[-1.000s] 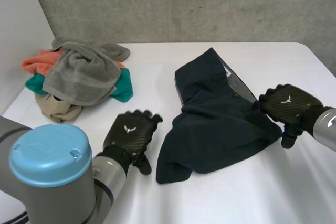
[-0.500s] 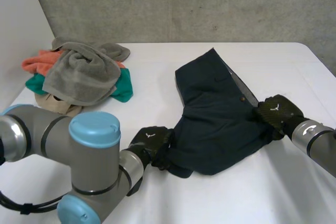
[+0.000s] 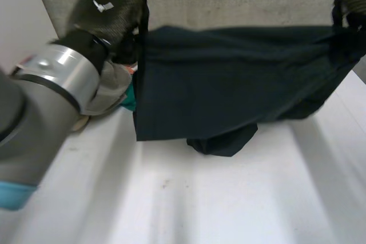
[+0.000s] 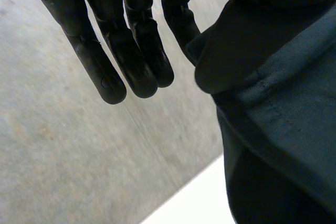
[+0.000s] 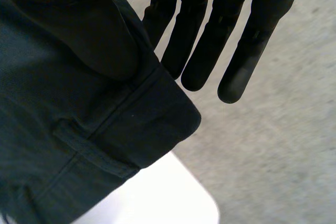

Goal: Fold the laundry.

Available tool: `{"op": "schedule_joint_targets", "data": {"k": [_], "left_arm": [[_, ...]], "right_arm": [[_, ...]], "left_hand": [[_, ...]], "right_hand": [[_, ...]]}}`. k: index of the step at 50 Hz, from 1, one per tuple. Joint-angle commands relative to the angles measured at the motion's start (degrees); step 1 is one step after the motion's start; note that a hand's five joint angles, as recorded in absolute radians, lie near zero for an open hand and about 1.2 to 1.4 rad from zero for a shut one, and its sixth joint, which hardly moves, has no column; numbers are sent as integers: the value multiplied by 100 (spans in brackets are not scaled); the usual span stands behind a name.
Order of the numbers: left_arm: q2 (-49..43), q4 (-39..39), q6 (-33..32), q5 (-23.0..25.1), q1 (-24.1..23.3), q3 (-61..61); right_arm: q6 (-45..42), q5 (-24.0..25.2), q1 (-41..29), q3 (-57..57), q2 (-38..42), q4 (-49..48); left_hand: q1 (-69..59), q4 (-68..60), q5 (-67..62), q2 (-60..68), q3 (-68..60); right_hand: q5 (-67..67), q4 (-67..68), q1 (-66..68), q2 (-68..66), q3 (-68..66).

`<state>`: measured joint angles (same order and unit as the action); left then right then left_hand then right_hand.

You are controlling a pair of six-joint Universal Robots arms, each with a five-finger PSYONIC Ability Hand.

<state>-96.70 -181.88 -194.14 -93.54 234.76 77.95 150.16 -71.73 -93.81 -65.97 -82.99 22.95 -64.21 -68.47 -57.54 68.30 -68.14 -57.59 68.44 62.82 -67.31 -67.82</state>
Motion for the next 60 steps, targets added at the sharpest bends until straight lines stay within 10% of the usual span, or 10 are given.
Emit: {"op": "schedule_joint_targets", "data": {"k": [1, 17, 39, 40, 41, 43, 60], "left_arm": [[-1682, -93, -791, -7, 18, -734], [-2459, -3951, -1460, 275, 668, -3304], [-1896, -3346, -1337, 275, 396, 563], [-1905, -3345, -1311, 266, 343, 651], [-1966, -3345, -1215, 248, 221, 799], [-2081, -3337, -1066, 248, 132, 906], [-2696, -1923, 2142, -86, -97, 450]], "right_arm": [[-4, -622, -735, 119, 984, -158], [1086, -2012, -1149, 1499, 1636, -5236], [1024, -1185, -1193, -30, 2120, -3552], [981, -1185, -1201, -82, 2102, -3465], [954, -1185, -1219, -109, 2085, -3412], [910, -1194, -1245, -118, 2041, -3280], [1068, -1247, -2230, -136, 372, -2119]], "left_hand": [[-1579, -1153, -1246, 1170, -1186], [-1579, -1153, -1246, 1170, -1186], [-1579, -1153, -1246, 1170, -1186], [-283, 143, 51, -127, 110], [3844, 4269, 4177, -4253, 4237], [5421, 5847, 5754, -5830, 5814], [5013, 5438, 5346, -5422, 5405]], "right_hand": [[-1241, 1156, 1718, -1269, -1218], [-1241, 1156, 1718, -1269, -1218], [-1241, 1156, 1718, -1269, -1218], [-1241, 1156, 1718, -1269, -1218], [-1241, 1156, 1718, -1269, -1218], [-1241, 1156, 1718, -1269, -1218], [-1241, 1156, 1718, -1269, -1218]]}}
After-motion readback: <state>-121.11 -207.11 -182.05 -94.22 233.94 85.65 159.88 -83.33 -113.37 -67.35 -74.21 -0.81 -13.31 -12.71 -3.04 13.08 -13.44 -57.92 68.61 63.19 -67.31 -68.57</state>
